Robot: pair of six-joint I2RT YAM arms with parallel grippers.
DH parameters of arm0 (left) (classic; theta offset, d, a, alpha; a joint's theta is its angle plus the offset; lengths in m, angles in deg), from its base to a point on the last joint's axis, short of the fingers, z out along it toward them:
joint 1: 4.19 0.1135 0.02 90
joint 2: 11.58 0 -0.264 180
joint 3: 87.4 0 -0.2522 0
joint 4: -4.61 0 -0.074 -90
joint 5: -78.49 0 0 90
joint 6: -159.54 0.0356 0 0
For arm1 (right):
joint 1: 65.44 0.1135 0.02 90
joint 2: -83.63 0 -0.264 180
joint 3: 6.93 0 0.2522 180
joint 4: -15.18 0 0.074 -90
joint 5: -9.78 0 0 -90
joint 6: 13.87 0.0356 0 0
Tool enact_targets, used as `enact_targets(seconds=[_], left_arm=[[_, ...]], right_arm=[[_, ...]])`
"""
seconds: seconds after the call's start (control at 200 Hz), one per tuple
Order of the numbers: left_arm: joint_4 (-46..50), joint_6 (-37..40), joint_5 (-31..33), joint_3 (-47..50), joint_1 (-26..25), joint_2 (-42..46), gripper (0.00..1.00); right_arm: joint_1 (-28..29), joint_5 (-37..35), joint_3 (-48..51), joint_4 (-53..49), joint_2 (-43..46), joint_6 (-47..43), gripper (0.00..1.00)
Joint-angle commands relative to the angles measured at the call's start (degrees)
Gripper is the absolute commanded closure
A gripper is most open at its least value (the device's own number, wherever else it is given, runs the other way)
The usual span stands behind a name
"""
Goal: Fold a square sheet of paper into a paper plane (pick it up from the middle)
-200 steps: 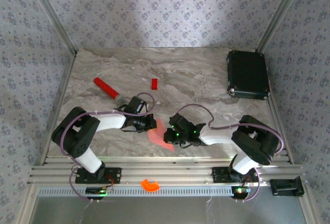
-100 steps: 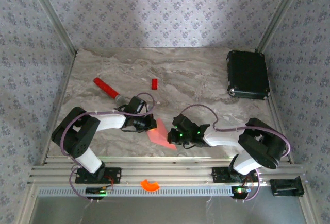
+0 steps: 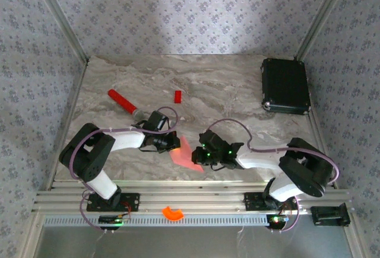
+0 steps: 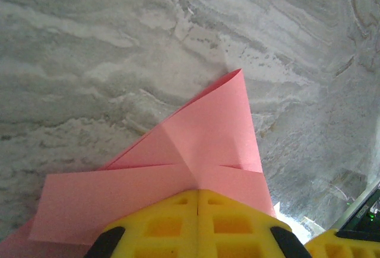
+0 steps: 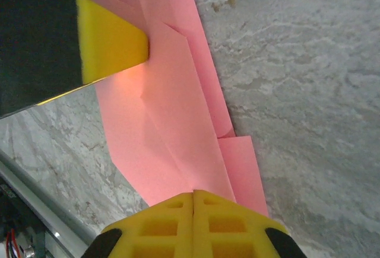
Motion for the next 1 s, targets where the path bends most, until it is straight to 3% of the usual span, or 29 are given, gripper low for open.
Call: enact_targets(seconds=[0.0,0.15,0.38,0.65,0.88,0.994], left_arm=[[2.63,1.14,1.61,-0.30,0.45,-1.37,1.00],[2.78,1.22,1.51,-0.30,0.41,-1.34,1.00],[2.64,1.42,1.56,-0.10,0.45,-1.56,1.00],[2.54,1.18,1.45,-0.17,0.45,-1.43,1.00],[2.27,1.06,1.28,-0.04,0.46,-1.51,1.00],[1.67,0.77,0.85,0.16,0.45,-1.84,1.00]], right_arm=[[-0.42,1.44,-1.56,0.55,-3.37,-1.13,1.00],[-1.19,2.48,1.06,1.62,-5.60,-0.05,1.00],[0.43,2.31,10.45,5.09,1.39,3.05,0.99],[3.00,0.95,11.10,-5.03,9.37,1.41,0.98],[3.40,-4.56,11.18,-11.37,20.13,3.78,0.93],[2.76,-4.10,11.79,-13.28,22.79,5.43,0.81]])
